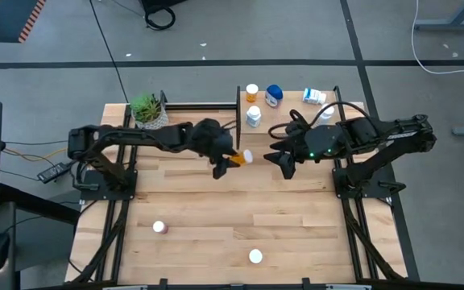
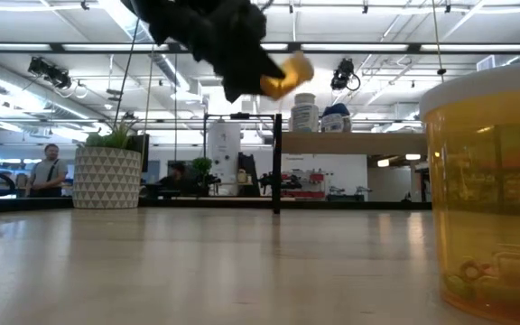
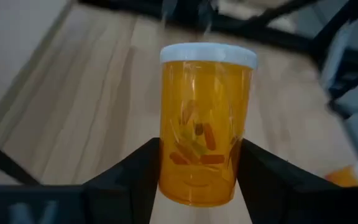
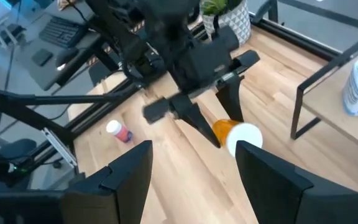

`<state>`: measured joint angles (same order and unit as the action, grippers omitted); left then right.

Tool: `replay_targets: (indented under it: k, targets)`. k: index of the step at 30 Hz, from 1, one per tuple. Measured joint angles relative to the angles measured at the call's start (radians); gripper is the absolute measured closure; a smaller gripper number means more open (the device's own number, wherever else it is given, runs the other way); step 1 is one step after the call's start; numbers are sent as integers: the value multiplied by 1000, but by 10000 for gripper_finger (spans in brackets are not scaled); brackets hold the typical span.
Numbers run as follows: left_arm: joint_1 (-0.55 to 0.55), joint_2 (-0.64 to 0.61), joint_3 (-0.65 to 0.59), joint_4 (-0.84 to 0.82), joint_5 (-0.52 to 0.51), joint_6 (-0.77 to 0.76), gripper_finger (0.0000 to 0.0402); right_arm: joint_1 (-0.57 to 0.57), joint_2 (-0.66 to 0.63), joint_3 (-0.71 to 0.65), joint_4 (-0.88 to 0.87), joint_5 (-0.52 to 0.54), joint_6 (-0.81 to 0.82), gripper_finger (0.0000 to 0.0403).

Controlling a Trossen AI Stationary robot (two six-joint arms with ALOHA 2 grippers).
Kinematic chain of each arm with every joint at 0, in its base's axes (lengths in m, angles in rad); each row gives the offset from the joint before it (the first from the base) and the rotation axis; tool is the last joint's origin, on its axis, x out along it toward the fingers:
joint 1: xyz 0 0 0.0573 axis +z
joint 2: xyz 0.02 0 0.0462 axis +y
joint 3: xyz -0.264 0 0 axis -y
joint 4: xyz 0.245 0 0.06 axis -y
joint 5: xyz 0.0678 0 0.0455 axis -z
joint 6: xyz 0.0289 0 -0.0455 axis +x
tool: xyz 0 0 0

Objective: Pick and place medicine bottles onto shelf by color
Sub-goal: Put the top orange pill bottle on the shelf aligned with the blue pill bottle

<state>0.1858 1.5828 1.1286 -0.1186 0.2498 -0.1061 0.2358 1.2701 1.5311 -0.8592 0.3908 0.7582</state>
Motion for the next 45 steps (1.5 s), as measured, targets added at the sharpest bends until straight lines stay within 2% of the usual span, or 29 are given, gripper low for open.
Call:
replay_targets:
  k: [5,11,17,23,27,34,45]
  targets:
    - [-12,-48,1,92,7,-37,199,-63,21,0,6,-53,-7,164]
    - [-28,-81,1,130,11,-46,209,-214,86,-1,17,-315,-22,164]
    - [-27,-85,0,130,11,-42,202,-288,95,-1,13,-434,-30,142]
    - [-27,-85,0,156,10,-40,205,-308,108,0,20,-435,-23,80]
    - [-27,-85,0,168,10,-39,206,-308,143,0,51,-455,-22,56]
    - [-26,-85,0,166,10,-29,202,-308,186,0,75,-493,-5,55]
    - [-26,-85,0,170,10,-18,200,-308,187,0,100,-490,16,81]
